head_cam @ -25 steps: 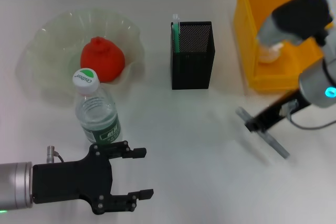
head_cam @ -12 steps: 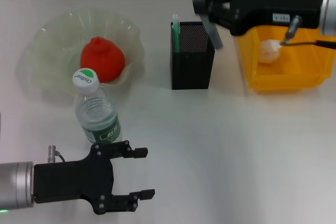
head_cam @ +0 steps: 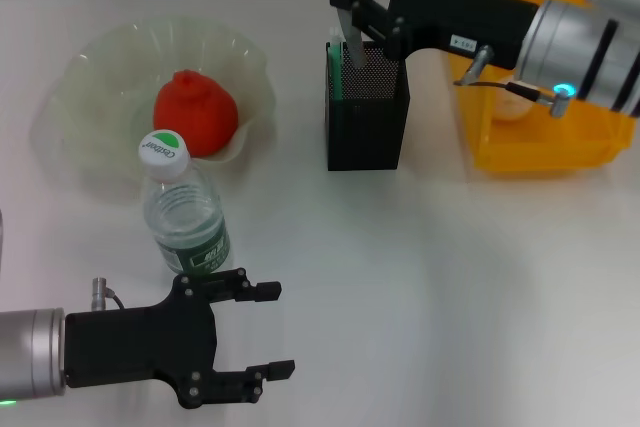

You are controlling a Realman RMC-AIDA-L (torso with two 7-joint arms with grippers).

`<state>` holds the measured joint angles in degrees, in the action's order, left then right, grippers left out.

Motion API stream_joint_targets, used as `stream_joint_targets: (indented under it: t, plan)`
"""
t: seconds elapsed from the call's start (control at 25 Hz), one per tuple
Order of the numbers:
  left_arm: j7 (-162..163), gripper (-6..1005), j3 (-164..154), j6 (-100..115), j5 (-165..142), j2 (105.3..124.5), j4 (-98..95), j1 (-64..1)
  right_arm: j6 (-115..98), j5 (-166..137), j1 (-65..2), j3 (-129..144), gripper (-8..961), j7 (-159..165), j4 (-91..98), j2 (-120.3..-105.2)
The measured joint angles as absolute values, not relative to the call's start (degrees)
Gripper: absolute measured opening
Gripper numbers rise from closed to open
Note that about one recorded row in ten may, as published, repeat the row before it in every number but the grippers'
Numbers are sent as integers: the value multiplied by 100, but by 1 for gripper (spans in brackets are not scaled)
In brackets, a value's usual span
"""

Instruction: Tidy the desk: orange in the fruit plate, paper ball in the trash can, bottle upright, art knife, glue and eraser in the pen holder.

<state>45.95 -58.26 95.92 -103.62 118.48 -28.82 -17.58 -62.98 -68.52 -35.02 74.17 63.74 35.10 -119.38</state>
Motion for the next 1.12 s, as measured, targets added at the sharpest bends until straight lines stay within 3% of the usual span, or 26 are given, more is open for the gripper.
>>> stream_joint_targets:
  t: [0.12,0.56,0.84,1.12]
  plan:
    - [4592,743,-5815,9610,-10362,11848,-2882,-1758,-6126,-6822,-3735,7306,143,6006,2984,-11966]
    - [4552,743,-5792,9629,-10362,11847,-2882,-1703,-5910,-6803,-3570,7302,146,5827,2830,-11974]
    - [4548,743,-5787,9658,-10362,11847,-2891,-1704,-6413,-6796,-3145,7256,389,5898,3134,-11951]
    - [4545,743,-5767,9765,-10362,11838,-2933,-1690,-8017,-6922,-1876,7179,599,6144,4110,-11909]
